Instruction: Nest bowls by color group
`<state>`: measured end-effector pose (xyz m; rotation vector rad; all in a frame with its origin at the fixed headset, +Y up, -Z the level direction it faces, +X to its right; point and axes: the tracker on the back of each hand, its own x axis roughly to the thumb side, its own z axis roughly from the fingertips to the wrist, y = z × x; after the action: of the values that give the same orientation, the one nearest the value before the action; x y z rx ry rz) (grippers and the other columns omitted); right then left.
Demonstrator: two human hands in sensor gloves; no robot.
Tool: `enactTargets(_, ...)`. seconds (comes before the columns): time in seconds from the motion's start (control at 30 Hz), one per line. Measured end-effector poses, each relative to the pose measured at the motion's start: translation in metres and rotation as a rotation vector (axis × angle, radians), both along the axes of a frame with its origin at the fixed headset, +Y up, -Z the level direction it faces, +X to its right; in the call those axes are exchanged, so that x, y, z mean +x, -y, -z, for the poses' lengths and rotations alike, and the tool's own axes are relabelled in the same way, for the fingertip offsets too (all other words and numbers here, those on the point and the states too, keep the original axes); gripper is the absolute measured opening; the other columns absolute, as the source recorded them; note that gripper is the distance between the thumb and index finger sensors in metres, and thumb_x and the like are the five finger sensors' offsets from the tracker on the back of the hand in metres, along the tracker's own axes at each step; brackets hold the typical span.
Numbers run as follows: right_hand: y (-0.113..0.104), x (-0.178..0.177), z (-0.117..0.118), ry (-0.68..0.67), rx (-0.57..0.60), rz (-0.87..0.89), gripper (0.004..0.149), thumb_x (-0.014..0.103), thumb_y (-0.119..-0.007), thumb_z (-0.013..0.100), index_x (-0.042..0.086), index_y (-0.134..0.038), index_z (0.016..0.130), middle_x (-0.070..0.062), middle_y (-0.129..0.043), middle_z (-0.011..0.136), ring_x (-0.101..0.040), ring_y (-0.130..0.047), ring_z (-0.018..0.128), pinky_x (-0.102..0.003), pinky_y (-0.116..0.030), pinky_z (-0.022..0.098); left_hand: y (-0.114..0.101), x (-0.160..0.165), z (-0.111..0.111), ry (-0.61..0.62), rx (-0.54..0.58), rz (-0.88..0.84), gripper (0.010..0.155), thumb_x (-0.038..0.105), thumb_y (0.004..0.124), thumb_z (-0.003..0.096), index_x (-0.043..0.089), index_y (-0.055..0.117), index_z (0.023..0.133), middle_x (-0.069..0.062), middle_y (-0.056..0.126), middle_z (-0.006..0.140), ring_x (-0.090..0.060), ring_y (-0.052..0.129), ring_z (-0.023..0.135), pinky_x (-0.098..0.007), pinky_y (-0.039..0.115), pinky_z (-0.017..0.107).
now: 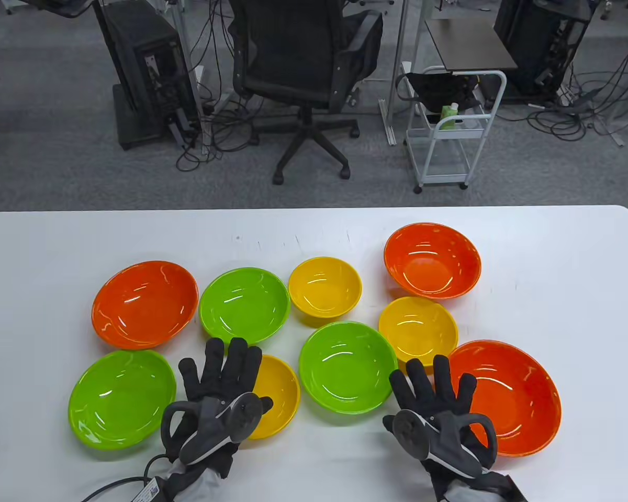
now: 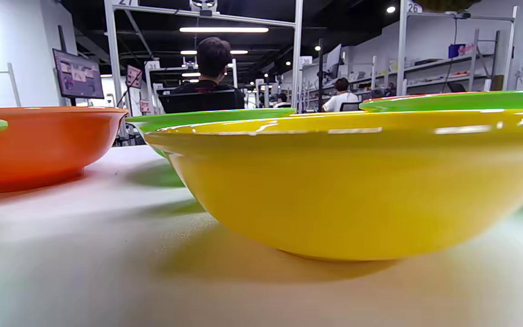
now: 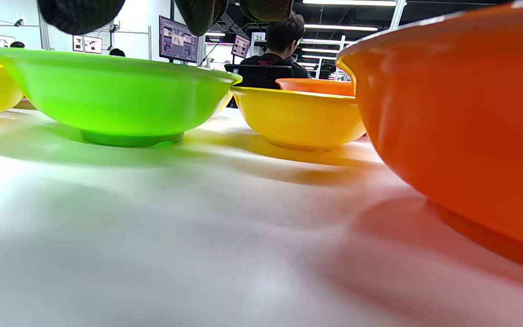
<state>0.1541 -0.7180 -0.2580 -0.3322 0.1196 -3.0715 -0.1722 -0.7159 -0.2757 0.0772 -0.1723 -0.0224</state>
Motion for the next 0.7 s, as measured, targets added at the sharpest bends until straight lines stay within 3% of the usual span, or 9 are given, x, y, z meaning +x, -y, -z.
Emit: enactTargets(0.7, 0.0015, 0.0040, 0.0019, 0.020, -0.021, -0.003, 0.076, 0.054, -0.064, 0.049, 0.022, -0.045, 0.115, -0.014, -0.034, 0.124, -0.054, -0.014, 0.107, -0.082, -0.018, 0.065, -0.0011, -0.0036, 0.0015, -0.023, -0.038, 0.014, 0.086, 0.063, 0.062, 0.0441, 0.032, 0.020, 0.113, -0.002, 0.018, 0.124, -0.041, 0.016, 0.113, -0.075, 0.024, 0.073)
